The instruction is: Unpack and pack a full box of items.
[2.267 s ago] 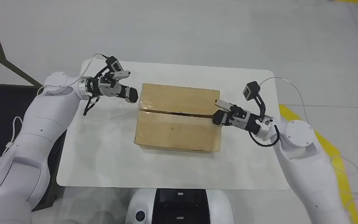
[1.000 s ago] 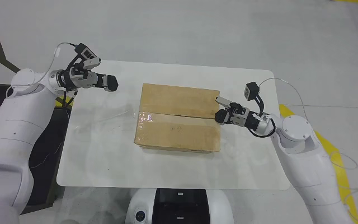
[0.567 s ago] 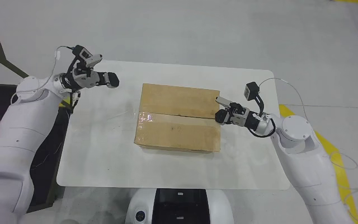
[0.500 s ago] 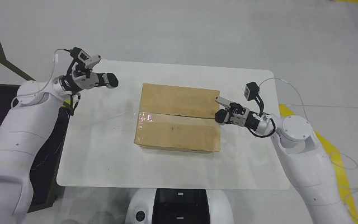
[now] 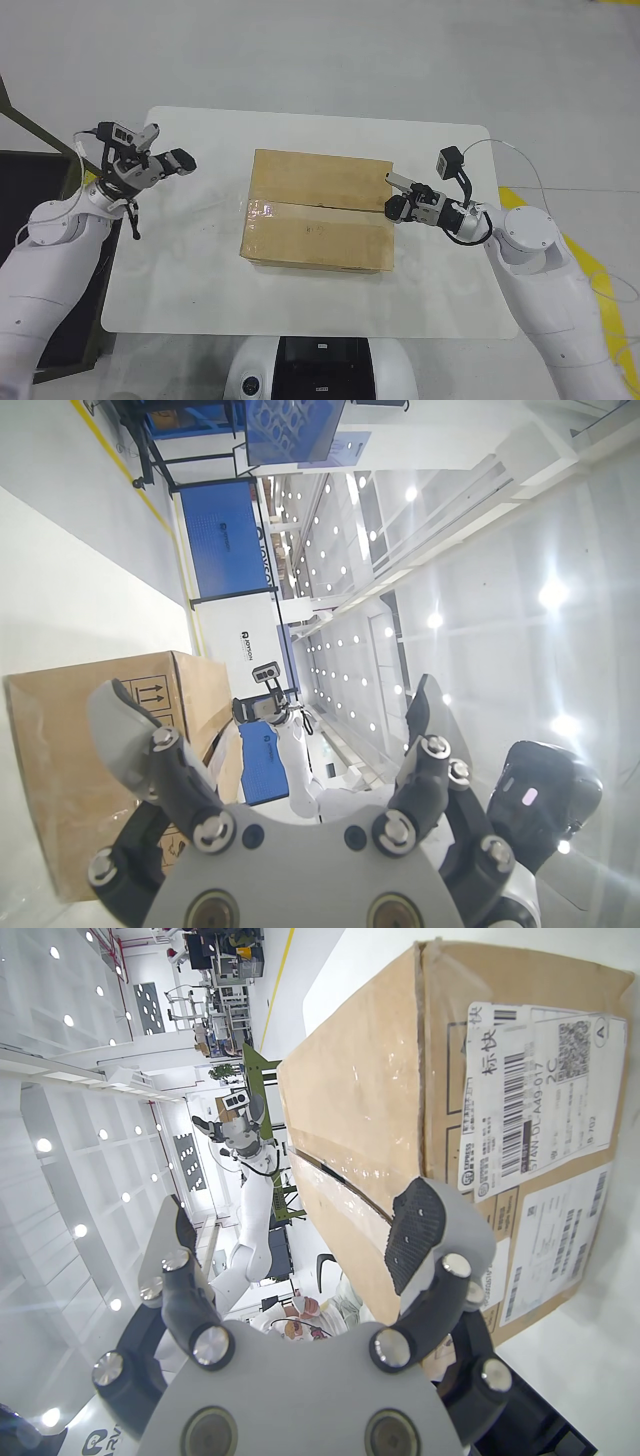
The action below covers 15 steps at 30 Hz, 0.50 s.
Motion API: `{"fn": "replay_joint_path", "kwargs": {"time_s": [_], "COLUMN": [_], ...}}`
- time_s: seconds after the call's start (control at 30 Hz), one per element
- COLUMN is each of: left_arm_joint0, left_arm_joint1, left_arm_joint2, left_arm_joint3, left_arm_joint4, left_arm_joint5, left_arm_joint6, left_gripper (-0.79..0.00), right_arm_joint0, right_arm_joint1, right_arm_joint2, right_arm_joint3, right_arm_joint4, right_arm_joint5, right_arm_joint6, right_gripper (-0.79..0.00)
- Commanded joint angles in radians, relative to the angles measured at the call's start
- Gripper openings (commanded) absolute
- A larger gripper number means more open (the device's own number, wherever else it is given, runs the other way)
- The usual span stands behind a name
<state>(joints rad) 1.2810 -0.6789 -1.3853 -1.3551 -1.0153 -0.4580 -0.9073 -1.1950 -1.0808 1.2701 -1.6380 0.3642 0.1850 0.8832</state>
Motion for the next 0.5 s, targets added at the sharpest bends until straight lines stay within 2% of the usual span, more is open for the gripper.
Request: {"fn": "replay_joint_path", "kwargs": {"time_s": [0.0, 0.47], "left_arm_joint0": [0.051, 0.063], "left_arm_joint1": [-0.001, -0.001], "left_arm_joint2": [-0.022, -0.027], "left_arm_joint3": [-0.051, -0.067], "left_arm_joint4": [0.014, 0.018], "left_arm_joint5": [-0.008, -0.006], "left_arm_joint6": [0.052, 0.056], "left_gripper": [0.000, 0.000], "right_arm_joint0": [0.000, 0.000], "right_arm_joint1": [0.000, 0.000], "right_arm_joint2": [0.000, 0.000], "right_arm_joint3": [0.000, 0.000], "right_arm_joint4": [0.000, 0.000], "right_arm_joint5": [0.000, 0.000], "right_arm_joint6": [0.000, 0.000], "right_gripper": [0.000, 0.000]}}
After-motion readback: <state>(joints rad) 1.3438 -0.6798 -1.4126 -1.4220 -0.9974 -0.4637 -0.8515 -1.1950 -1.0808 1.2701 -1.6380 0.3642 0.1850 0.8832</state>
